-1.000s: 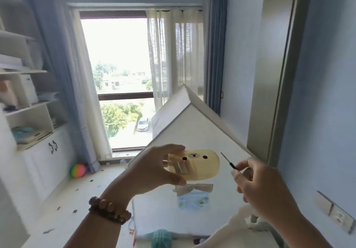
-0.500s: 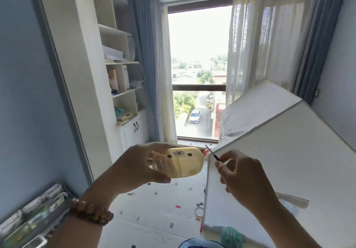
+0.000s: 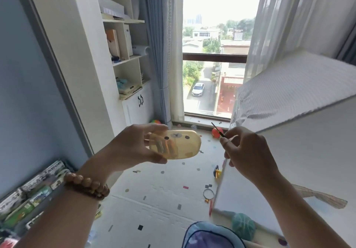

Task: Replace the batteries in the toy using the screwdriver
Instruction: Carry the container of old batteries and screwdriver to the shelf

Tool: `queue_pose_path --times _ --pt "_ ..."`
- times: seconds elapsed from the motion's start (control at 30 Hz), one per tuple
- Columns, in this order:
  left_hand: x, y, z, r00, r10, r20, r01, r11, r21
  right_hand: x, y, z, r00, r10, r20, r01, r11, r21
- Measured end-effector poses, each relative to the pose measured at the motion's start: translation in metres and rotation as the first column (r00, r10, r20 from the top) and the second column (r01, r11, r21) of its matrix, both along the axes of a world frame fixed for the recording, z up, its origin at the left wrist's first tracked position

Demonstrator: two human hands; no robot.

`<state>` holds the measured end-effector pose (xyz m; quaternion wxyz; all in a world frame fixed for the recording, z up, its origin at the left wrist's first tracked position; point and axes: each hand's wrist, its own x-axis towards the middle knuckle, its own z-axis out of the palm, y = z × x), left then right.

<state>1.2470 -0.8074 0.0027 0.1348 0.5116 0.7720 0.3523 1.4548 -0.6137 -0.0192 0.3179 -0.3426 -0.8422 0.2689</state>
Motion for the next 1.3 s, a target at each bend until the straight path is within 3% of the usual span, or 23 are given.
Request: queue_pose_path --times 0.47,0.83,1.3 --pt "-0.273 0.128 0.019 1.0 0.002 0.007 -0.002 1.0 0.015 -0.279 0.14 0.003 1.0 -0.003 -0.026 0.002 1.0 -0.013" --pt "-0.499 0.275 0.036 0.991 -0.135 -0.017 0.135 0.99 0.041 -0.474 0.26 0.013 0.99 -0.139 -0.035 0.14 0.99 0.002" --pt "-0.716 0.527 0.022 0.993 -0.112 0.049 0.108 0.992 0.064 -0.694 0.521 0.01 0.992 -0.123 0.028 0.124 0.992 -0.034"
